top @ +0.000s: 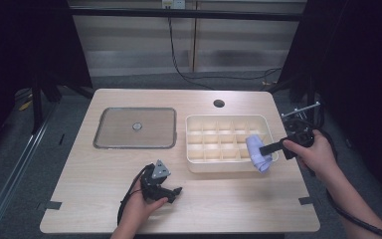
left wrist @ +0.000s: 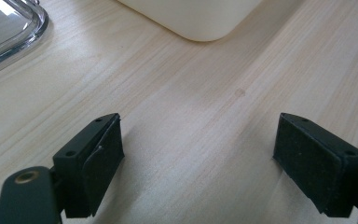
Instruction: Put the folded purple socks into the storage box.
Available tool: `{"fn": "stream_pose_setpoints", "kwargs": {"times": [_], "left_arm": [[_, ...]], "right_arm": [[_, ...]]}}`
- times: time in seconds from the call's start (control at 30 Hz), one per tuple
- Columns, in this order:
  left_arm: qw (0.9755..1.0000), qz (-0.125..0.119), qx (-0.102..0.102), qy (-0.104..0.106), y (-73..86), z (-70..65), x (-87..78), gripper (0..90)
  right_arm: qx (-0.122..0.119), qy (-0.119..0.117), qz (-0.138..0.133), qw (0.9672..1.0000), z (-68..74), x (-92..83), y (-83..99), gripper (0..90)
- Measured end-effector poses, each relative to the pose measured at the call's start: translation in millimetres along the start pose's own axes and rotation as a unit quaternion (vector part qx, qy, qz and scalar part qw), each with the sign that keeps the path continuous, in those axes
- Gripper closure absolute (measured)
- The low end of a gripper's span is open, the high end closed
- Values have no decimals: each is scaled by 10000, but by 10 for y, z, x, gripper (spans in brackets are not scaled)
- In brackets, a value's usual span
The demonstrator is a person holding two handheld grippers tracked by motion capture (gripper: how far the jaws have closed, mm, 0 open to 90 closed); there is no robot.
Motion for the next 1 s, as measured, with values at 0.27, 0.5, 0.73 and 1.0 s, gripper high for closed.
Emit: {"fn": "stream_pose_setpoints", "kwargs": {"times": [0.27, 0.5, 0.73, 1.0], "left_arm": [[10000, 0, 1, 1, 0, 0, 0, 152], [10000, 3, 1, 0, 0, 0, 0, 153], [10000, 1, 1, 1, 0, 0, 0, 152], [10000, 0, 0, 1, 0, 0, 0, 152]], "right_arm": [[205, 98, -12, 9997, -153, -30, -30, 736], [335, 204, -4, 9992, -238, -42, -75, 735], [370, 247, -29, 9990, -307, -55, -112, 735], [519, 318, -50, 9981, -412, -81, -136, 735]]}}
Point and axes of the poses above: each handheld gripper's, and its own axes: x roughly forward along the jaws, y roughly out of its underside, z roughly to its left, the point moved 7 cm from there along x, roughly forward along the jaws, and after that the axes turned 14 degrees about z, right-handed, at the moved point
